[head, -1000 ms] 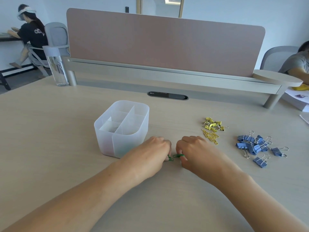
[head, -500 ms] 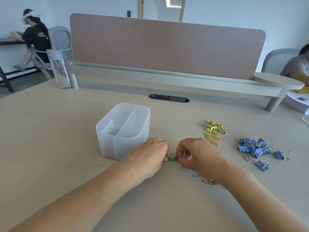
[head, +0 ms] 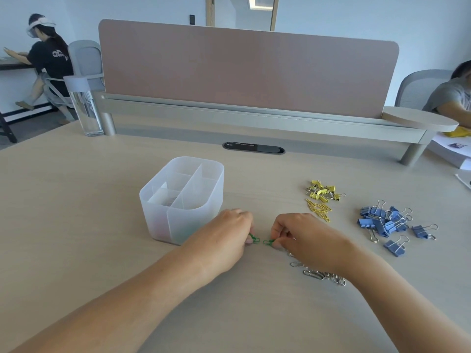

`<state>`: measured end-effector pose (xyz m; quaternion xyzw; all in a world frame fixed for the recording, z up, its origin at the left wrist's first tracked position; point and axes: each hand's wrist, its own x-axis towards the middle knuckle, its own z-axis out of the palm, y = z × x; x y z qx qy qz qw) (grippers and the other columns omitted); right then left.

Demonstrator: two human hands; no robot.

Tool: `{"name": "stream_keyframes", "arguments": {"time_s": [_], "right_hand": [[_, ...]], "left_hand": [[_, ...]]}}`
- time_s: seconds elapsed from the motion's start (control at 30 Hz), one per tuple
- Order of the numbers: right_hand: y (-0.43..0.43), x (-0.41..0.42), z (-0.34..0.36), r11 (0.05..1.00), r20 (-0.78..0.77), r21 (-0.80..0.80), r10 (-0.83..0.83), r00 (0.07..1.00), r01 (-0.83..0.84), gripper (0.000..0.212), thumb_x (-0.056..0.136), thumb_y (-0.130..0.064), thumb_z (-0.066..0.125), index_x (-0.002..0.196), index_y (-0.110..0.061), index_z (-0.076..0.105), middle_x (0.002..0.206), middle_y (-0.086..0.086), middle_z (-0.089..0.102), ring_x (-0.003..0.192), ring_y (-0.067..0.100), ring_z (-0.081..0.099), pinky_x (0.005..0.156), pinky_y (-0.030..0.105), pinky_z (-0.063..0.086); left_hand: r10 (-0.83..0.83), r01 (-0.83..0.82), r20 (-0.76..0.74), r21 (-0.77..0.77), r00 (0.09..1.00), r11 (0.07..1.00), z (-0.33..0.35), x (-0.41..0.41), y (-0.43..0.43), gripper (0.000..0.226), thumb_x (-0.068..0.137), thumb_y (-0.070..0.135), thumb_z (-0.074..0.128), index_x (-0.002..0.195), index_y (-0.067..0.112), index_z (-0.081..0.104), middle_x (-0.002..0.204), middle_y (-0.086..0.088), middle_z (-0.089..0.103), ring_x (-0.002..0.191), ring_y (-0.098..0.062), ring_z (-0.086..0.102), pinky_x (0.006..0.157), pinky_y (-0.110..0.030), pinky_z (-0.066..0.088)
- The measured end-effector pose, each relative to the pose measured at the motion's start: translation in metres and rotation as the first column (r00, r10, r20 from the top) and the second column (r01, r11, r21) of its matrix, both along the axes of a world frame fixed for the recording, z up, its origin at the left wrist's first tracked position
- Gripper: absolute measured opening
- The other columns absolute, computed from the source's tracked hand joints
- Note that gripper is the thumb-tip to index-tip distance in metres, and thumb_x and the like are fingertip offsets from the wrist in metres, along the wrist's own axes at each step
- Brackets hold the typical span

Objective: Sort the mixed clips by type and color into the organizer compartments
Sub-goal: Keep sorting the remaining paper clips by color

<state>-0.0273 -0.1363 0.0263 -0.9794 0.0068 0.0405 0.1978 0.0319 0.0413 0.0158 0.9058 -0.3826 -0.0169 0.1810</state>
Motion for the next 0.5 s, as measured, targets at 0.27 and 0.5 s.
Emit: {"name": "stream_keyframes", "arguments": {"time_s": [0.27, 0.5], "right_hand": [[-0.012, -0.005, 0.008, 0.774, -0.028, 0.631, -0.046, 0.999, 0.054, 0.005, 0.085, -0.018, 0.071, 0.080, -0.016, 0.071, 0.068, -0.002, 0.060, 0.068, 0.011, 0.049, 0.072, 0.031, 0.037], [-0.006, -0.011, 0.022, 0.564, 0.008, 0.826, 0.009, 1.000, -0.011, 0.015, 0.075, -0.024, 0.071, 0.083, -0.012, 0.069, 0.074, 0.006, 0.057, 0.075, 0.020, 0.041, 0.065, 0.027, 0.030]], "left_hand": [[0.089, -0.128, -0.234, -0.156, 0.968, 0.979, 0.017, -0.006, 0.002, 0.004, 0.097, 0.027, 0.057, 0.095, 0.026, 0.060, 0.089, 0.011, 0.058, 0.074, -0.011, 0.055, 0.064, -0.025, 0.045], [0.070, -0.156, -0.279, -0.298, 0.958, 0.942, 0.054, -0.002, 0.018, 0.014, 0.093, 0.026, 0.062, 0.080, 0.031, 0.061, 0.075, 0.013, 0.061, 0.072, -0.009, 0.059, 0.073, -0.031, 0.053]]}}
